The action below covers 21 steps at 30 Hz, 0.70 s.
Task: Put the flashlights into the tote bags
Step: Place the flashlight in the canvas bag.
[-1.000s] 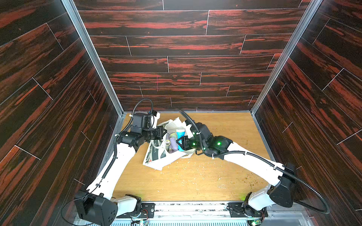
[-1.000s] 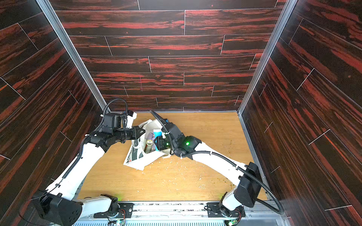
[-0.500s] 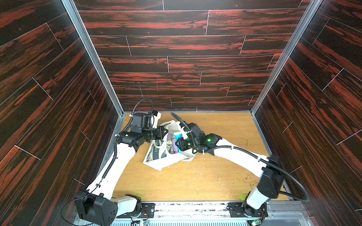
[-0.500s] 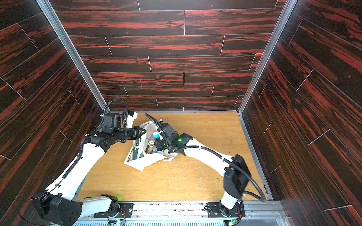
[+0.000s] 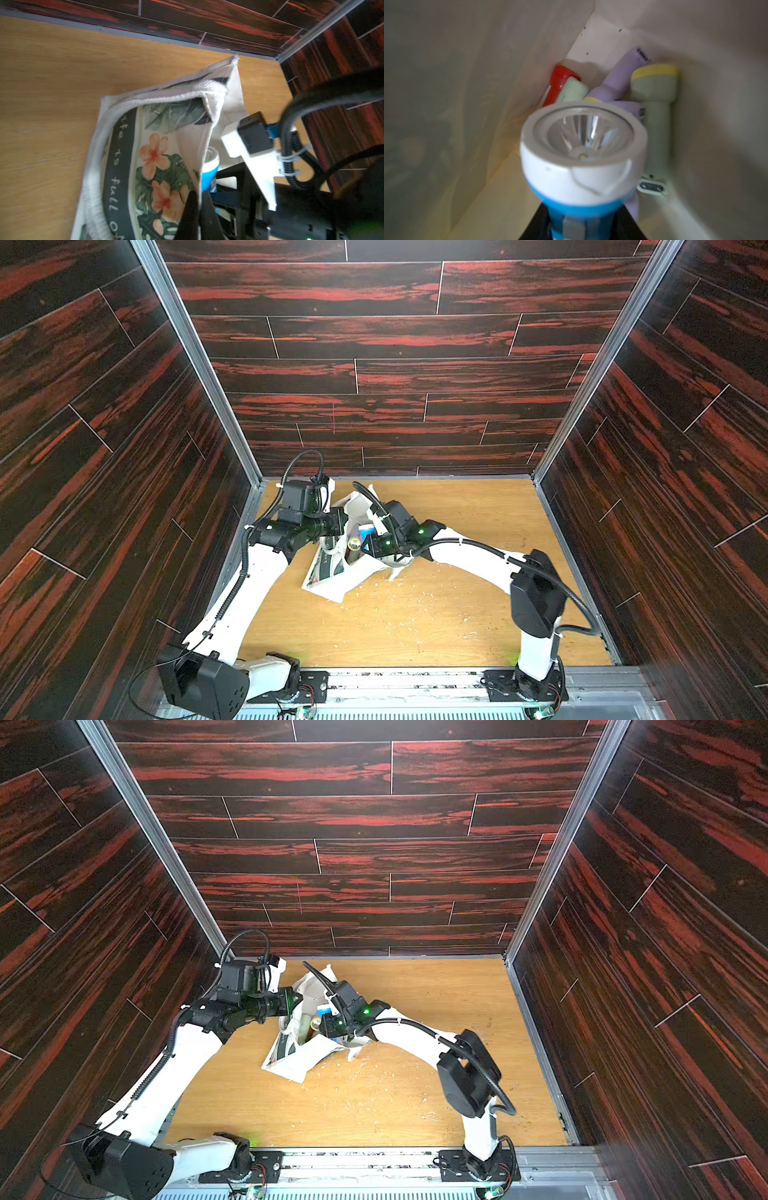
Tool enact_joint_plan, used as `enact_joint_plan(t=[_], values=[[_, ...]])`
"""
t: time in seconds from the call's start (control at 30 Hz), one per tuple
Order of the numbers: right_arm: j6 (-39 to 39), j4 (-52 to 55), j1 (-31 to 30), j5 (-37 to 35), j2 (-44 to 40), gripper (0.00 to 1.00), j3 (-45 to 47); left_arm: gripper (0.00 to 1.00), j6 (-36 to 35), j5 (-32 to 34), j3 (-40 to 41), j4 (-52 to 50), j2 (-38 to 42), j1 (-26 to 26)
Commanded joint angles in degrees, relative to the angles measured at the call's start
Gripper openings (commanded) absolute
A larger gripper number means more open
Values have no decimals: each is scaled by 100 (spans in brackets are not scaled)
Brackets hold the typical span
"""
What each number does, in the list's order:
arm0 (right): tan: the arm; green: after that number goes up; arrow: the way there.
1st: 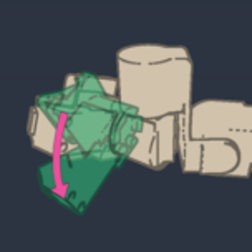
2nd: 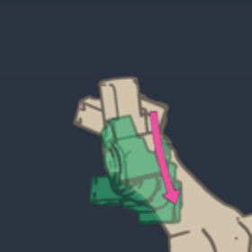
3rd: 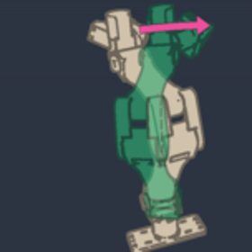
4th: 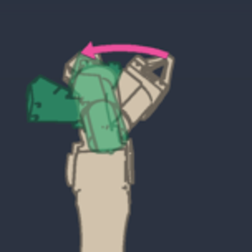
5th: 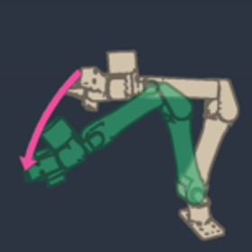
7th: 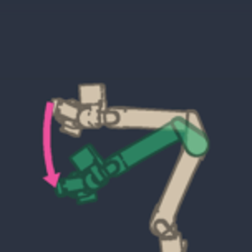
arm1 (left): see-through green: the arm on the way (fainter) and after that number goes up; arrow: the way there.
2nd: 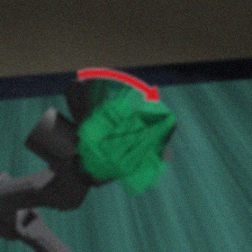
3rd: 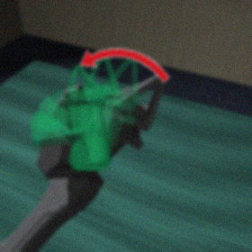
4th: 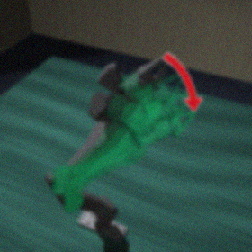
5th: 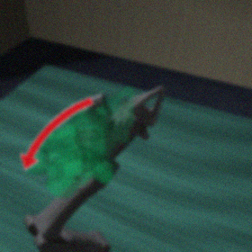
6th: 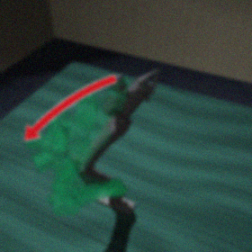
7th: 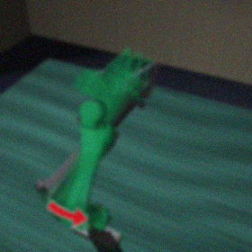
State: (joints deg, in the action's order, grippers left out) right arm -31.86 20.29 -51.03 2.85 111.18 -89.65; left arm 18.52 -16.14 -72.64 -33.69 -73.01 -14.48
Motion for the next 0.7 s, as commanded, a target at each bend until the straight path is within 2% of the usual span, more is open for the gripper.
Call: enact_joint_plan(t=[0.0, 0.23, 0.4, 0.67], values=[[-404, -63, -2, 225, 422, 6, -288, 0, -112, 330, -172, -118, 27, -2], [-720, 532, 3, 13, 983, 9, -774, 0, -111, 352, -180, -151, -11, -3], [-837, 632, 4, 66, 1178, 15, -875, 0, -120, 457, -208, -232, -20, -3], [-802, 641, 0, 48, 1118, 46, -923, 0, -130, 545, -220, -280, -45, -2]])
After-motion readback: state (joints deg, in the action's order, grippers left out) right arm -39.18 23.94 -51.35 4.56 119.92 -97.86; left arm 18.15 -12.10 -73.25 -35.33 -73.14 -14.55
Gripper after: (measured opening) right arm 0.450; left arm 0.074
